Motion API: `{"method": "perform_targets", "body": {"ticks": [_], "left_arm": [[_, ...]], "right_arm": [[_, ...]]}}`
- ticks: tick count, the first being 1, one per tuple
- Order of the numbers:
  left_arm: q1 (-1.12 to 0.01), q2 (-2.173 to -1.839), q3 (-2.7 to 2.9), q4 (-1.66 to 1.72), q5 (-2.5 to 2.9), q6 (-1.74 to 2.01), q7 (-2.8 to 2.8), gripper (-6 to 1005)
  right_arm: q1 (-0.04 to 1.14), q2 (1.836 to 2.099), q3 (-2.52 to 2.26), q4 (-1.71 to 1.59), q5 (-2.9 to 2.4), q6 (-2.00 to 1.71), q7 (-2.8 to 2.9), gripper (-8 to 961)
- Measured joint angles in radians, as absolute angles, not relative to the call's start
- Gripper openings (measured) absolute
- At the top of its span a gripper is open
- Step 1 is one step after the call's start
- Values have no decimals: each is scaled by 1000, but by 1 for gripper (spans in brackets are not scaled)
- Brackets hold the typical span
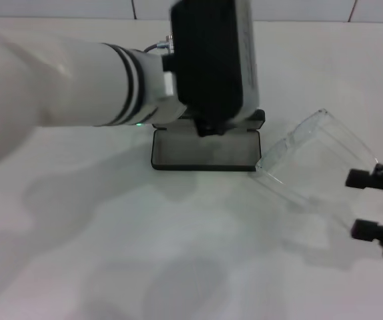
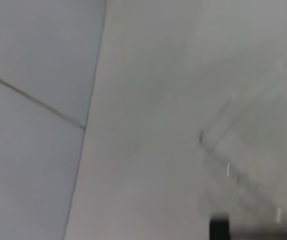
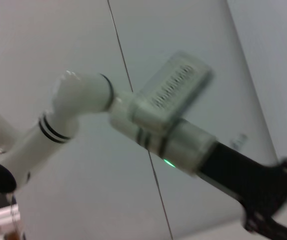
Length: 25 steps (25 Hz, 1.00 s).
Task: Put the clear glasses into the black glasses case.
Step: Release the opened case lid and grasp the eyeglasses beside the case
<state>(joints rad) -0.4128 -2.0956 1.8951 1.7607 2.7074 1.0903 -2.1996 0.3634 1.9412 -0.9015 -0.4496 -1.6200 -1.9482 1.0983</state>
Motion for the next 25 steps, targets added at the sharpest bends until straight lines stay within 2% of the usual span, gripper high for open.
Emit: {"method": "perform_targets", "body": {"ticks": [2,3,7,10,12,18,22,25], "left_arm": [[-379,-2094,1832,1797,2564,1091,-2198,481],[-368,-2094,1805,1805,2517,1088,-2195,481],[-297,-2093,1648,1817,2247,1069,-2152,478],[-221,-2092,1523,1802,1970,1072,-2045,477],[-173,-2092,1461,1777,1799,1091,-1942,475],[-82,-2093,1376,1695,1504,1209,-1777,472],[-32,-2094,1336,1603,1375,1320,-1690,470],[-16,-2095,1302,1535,1310,1381,-1640,472]], "right_arm": [[358,1934,-905,-593,-1643,-1974,1205,739],[353,1939,-905,-667,-1656,-1987,1244,738],[318,1995,-903,-1045,-1789,-1937,1436,735],[332,2010,-927,-1262,-1946,-1860,1569,734],[362,2005,-934,-1344,-2004,-1853,1614,726],[531,1951,-935,-1431,-2132,-1893,1729,697],[660,1946,-887,-1292,-2134,-1912,1709,690],[690,1952,-876,-1197,-2102,-1904,1669,682]]}}
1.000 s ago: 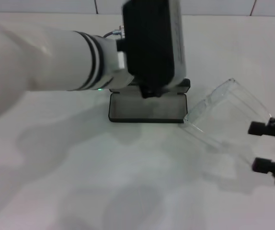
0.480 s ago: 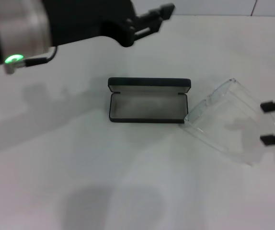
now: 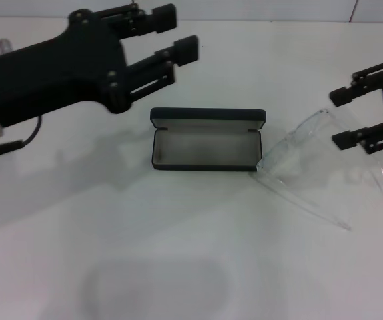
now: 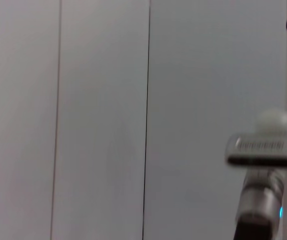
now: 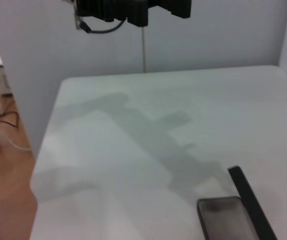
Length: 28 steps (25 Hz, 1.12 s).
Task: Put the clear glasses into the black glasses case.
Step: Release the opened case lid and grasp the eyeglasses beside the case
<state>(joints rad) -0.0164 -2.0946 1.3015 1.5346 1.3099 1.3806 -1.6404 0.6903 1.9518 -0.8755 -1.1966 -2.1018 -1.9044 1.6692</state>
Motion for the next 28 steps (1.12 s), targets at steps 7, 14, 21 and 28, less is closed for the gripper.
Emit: {"method": "perform_targets", "body": {"ticks": [7,14,21,28], "left_arm": [[-42,-2091,1160,1370,1192,1546,-1569,470],[-94,-2090,1086,1206,1177,1631,-1538,471],[-103,-2091,1085,1141,1233,1658,-1463,472],[-106,-2091,1084,1123,1252,1661,-1461,470]], "right_arm": [[774,1976,-974,-1220,-2264,-1813,1685,677],[1010,2007,-1053,-1073,-2551,-1743,1685,646],[1113,2015,-1200,-881,-2620,-1586,1666,628],[1139,2020,-1292,-787,-2621,-1476,1638,610]]}}
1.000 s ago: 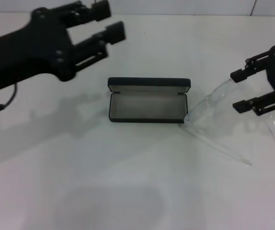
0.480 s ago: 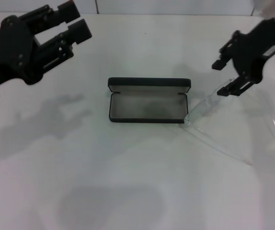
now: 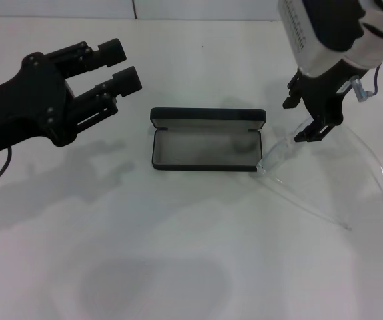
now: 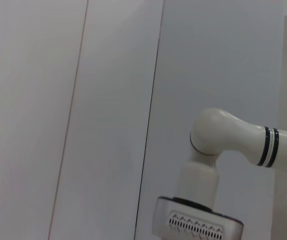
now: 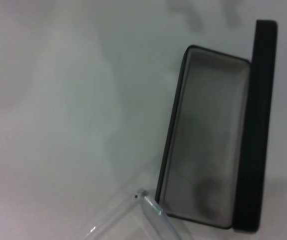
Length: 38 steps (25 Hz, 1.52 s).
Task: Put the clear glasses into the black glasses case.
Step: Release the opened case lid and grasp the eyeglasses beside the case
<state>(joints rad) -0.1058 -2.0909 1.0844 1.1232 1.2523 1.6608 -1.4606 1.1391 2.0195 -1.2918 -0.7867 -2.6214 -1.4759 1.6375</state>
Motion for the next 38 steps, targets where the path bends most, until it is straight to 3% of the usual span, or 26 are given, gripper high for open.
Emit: {"method": "perform_targets", "body": {"ticks": [13,38], "left_arm": [[-113,-2090,1080,1086,1253,1658,-1432,465],[-121,-2091,1077,1045,1247,1661,-1419,455]], "right_arm": [[1160,2029,-1509,-649,-2555,-1284,1596,575],[1125,2028,-1638,-675,-2477,-1267,1617,469]]}}
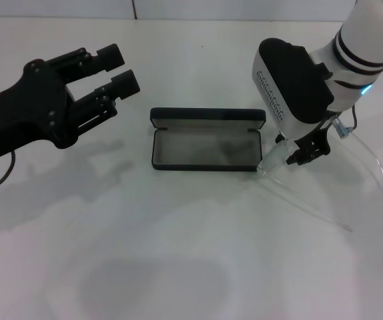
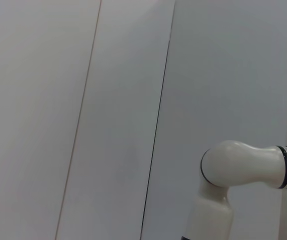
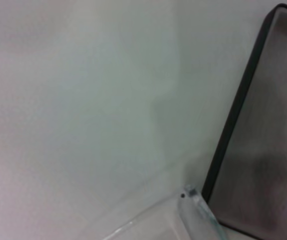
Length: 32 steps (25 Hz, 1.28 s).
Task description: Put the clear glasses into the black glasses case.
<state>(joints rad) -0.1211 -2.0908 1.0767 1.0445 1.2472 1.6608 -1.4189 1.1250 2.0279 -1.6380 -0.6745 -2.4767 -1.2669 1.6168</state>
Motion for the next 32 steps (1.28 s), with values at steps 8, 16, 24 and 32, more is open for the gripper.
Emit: {"method": "perform_targets", "body": {"ticks": [8,16,24,32], "left_arm": [[-118,-2091,1077,1044,1242,1663,-1419,452],[-118,-2092,1078,1045,1241,1663,-1419,449],[-118,-2092,1079,1044,1241,1693,-1419,446],[-158,-2094,1092,967,1236,1787,-1368,443]], "right_arm": [[1066,2028,-1639,-791,-2545,-1341,1681,306],[957,2022,-1625,-969,-2570,-1422,1731,223],[818,2025,-1432,-1249,-2535,-1617,1753,132],[585,2023,-1177,-1534,-2223,-1700,1755,120]]}}
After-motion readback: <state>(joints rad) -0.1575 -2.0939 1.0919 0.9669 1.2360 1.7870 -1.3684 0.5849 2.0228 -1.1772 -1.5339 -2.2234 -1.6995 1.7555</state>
